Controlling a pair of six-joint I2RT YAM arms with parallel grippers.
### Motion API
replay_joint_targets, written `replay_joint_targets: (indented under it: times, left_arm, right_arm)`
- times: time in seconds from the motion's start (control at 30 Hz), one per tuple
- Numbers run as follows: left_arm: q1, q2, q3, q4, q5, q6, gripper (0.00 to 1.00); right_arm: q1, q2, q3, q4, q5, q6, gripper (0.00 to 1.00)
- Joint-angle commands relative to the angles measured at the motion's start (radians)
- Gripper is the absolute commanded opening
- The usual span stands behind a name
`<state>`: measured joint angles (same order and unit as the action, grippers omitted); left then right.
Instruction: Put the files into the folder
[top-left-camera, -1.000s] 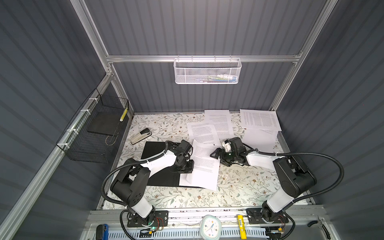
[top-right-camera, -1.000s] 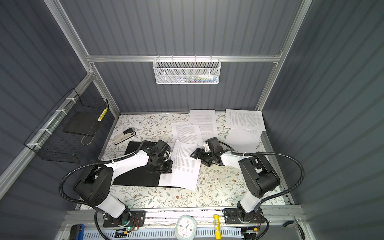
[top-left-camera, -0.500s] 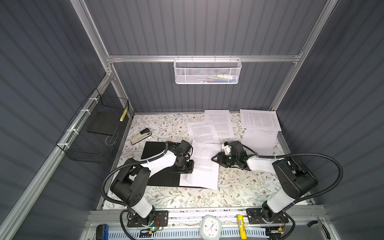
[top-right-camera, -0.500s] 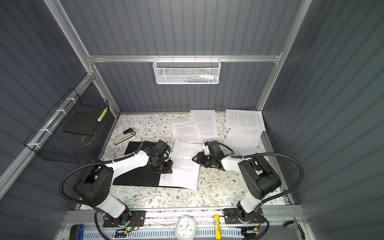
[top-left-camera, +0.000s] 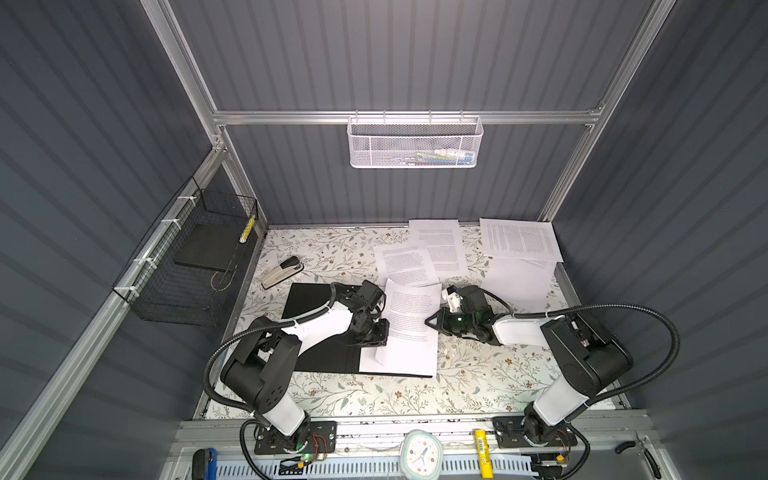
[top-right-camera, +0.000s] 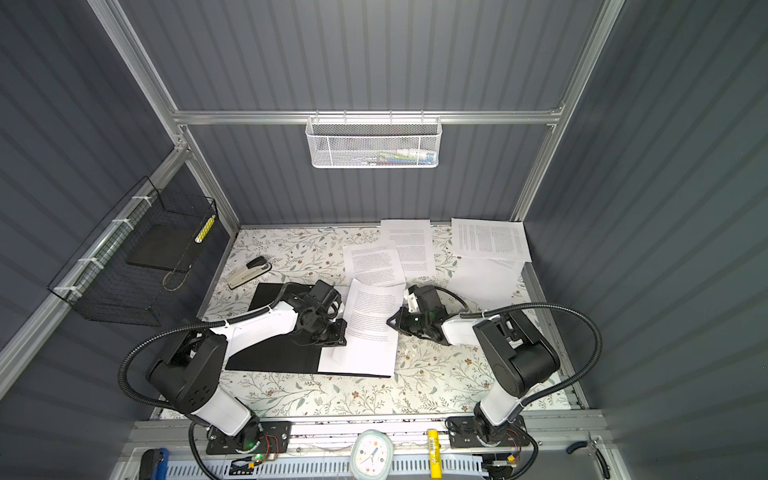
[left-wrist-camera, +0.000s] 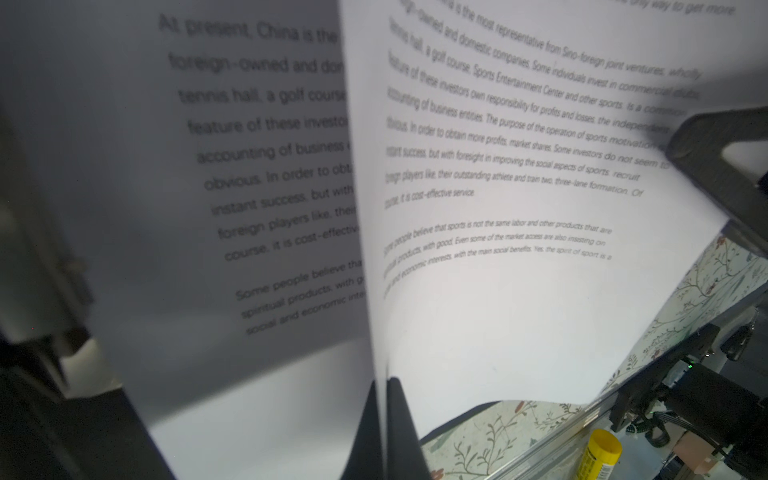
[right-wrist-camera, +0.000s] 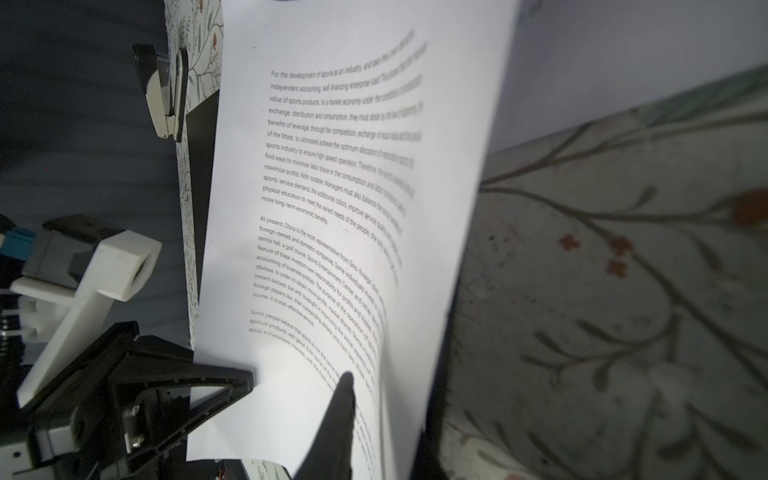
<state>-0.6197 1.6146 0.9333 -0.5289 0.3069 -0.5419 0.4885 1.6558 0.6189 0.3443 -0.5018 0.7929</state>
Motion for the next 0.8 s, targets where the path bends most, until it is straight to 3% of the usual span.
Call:
replay_joint_targets:
  times: [0.0, 0.13, 0.33, 0.37, 0.43, 0.5, 0.57, 0.6, 0.77]
  left_arm:
    - [0.006, -0.012, -0.009, -0.007, 0.015, -0.013, 0.0]
    - [0.006, -0.027, -0.003, -0.012, 0.015, -0.014, 0.0]
    - [0.008, -0.054, 0.006, -0.028, 0.003, -0.005, 0.03]
    - [0.008, -0.067, 0.009, -0.034, -0.008, -0.002, 0.13]
    - [0.008, -0.11, 0.017, -0.05, -0.052, 0.005, 0.41]
    - [0.009, -0.18, 0.033, -0.085, -0.151, 0.017, 0.71]
    - [0.009, -0.255, 0.048, -0.132, -0.281, 0.031, 0.94]
    - [0.009, -0.291, 0.053, -0.153, -0.345, 0.035, 1.0]
    - [0.009, -0.489, 0.05, -0.209, -0.609, 0.092, 1.0]
  right_arm:
    - [0.005, -0.022, -0.003, -0.018, 0.002, -0.01, 0.09]
    - [0.006, -0.042, 0.004, -0.041, 0.0, -0.022, 0.0]
    - [0.006, -0.069, 0.034, -0.12, -0.001, -0.063, 0.0]
    - [0.006, -0.077, 0.039, -0.133, 0.001, -0.071, 0.0]
    - [0.006, -0.088, 0.052, -0.163, -0.001, -0.095, 0.0]
    - [0.005, -0.093, 0.07, -0.203, 0.0, -0.12, 0.0]
    - [0.006, -0.091, 0.091, -0.24, -0.001, -0.147, 0.0]
    - [0.007, -0.09, 0.101, -0.257, 0.0, -0.157, 0.0]
    - [0.008, -0.059, 0.145, -0.295, -0.011, -0.175, 0.0]
